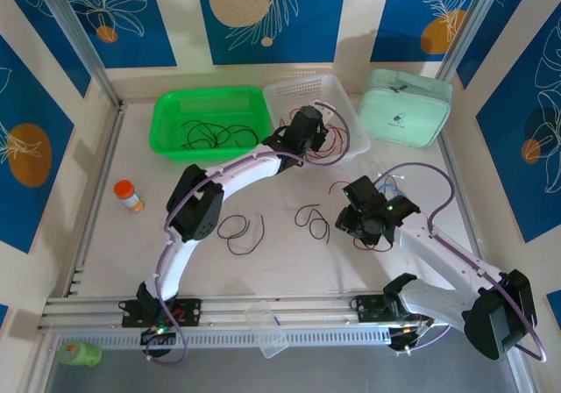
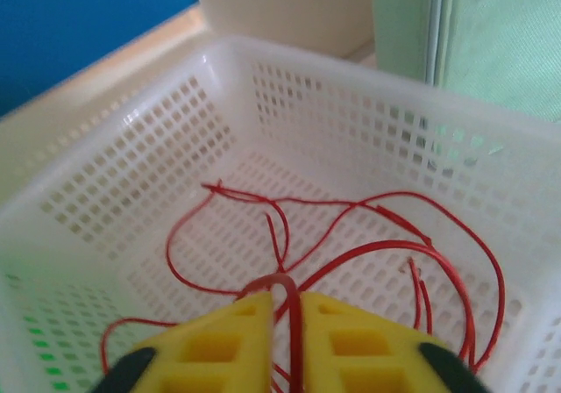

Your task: Untangle the cables

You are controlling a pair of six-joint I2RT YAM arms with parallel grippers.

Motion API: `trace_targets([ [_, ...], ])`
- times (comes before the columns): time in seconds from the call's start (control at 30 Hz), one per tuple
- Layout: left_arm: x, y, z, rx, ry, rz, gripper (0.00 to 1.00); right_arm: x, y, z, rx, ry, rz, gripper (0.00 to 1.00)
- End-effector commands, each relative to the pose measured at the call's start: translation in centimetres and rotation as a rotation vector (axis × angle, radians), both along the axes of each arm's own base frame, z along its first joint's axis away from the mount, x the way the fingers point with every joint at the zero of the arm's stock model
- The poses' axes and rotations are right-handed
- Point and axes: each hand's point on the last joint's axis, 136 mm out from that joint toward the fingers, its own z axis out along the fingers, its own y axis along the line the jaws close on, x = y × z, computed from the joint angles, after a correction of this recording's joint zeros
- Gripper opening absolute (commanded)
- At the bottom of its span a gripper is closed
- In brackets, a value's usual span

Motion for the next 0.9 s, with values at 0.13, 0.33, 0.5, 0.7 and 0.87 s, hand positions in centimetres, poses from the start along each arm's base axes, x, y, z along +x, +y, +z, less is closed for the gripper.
trace_targets([
  [0.13, -0.5, -1.2, 2.7, -0.070, 0.000, -0.080, 0.47, -1.1, -2.3, -2.2, -0.060, 0.099, -0.098, 0.54],
  [0.33, -2.8, -1.5, 9.1, -0.142, -0.046, -0.175, 0.59, -1.0, -3.4, -4.1, -0.086, 0.137, -0.138, 0.54],
  [0.5, -6.2, -0.2, 14.3, -0.170, -0.070, -0.218, 0.65, -0.5, -3.3, -5.6, -0.067, 0.155, -0.141, 0.53],
  [0.7, -10.9, 2.7, 16.0, -0.221, -0.033, -0.241, 0.68, 0.0, -2.9, -7.2, -0.071, 0.195, -0.136, 0.50],
  [0.87, -13.7, 5.1, 14.7, -0.201, 0.028, -0.232, 0.68, -0.4, -2.7, -8.1, -0.101, 0.235, -0.120, 0.46],
])
